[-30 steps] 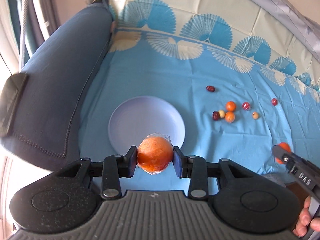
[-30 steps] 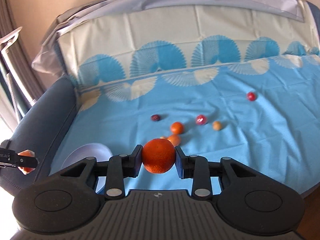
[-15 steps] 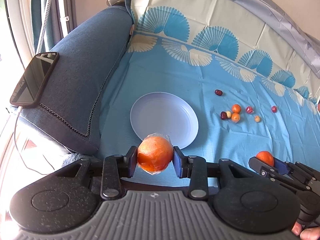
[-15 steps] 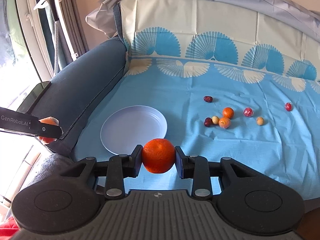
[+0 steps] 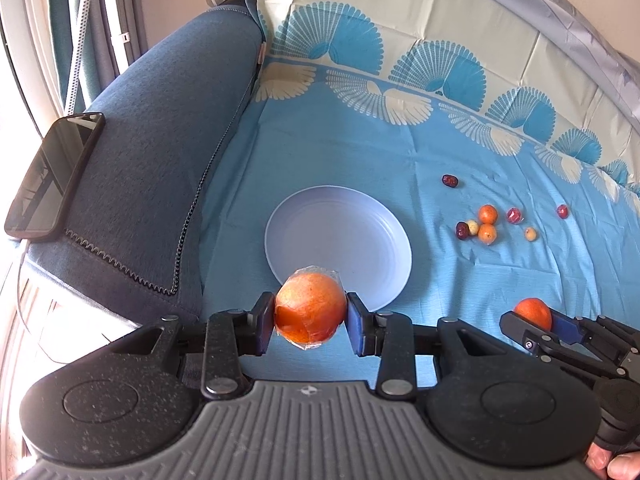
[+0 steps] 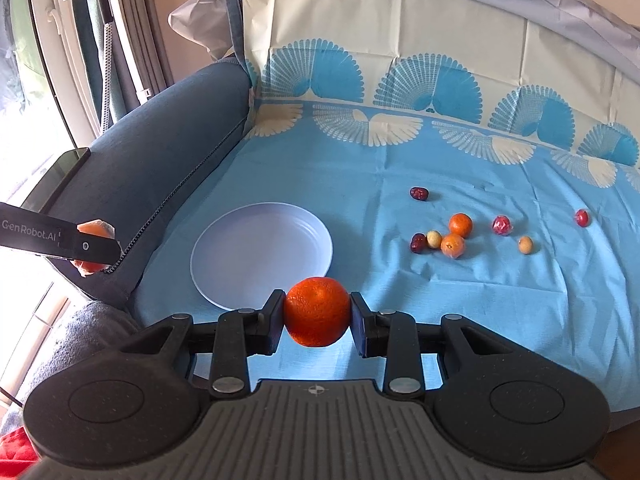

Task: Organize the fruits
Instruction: 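Carry both mandarins to the white plate and open both tools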

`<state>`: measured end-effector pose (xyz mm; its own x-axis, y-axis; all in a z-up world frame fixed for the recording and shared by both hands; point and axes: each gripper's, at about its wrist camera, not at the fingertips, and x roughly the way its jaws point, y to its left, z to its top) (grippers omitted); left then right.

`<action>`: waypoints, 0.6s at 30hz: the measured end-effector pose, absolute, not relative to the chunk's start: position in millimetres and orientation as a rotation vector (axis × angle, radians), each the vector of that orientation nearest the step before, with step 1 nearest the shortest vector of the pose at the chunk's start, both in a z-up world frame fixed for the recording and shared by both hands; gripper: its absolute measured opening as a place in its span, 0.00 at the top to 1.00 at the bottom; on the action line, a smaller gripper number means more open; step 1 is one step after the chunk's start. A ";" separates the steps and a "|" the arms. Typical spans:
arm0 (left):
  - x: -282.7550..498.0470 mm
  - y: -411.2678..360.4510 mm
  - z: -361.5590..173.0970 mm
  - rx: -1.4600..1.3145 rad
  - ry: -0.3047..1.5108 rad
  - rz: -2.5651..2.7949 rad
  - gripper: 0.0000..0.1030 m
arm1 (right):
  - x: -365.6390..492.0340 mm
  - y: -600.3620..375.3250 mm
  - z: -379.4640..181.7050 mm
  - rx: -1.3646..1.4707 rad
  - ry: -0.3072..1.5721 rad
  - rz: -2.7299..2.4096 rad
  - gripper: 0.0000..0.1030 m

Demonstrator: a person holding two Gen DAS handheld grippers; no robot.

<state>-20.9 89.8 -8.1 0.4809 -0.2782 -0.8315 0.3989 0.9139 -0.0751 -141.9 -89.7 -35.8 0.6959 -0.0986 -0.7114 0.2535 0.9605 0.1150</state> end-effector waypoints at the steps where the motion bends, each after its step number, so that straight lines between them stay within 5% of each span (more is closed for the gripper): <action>1: -16.6 86.8 -10.1 0.139 0.989 -0.418 0.60 | -137.2 -90.1 -37.7 0.211 0.782 -0.195 0.66; 18: 89.9 21.2 -102.4 0.258 1.094 -0.397 0.60 | -13.6 -98.8 -127.9 0.181 0.930 -0.147 0.66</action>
<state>89.9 21.2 -102.4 0.3991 -0.1843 -0.8982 0.4350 0.9004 0.0085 -13.6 -98.8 -127.9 0.5899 -0.0470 -0.8061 0.2032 0.9748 0.0919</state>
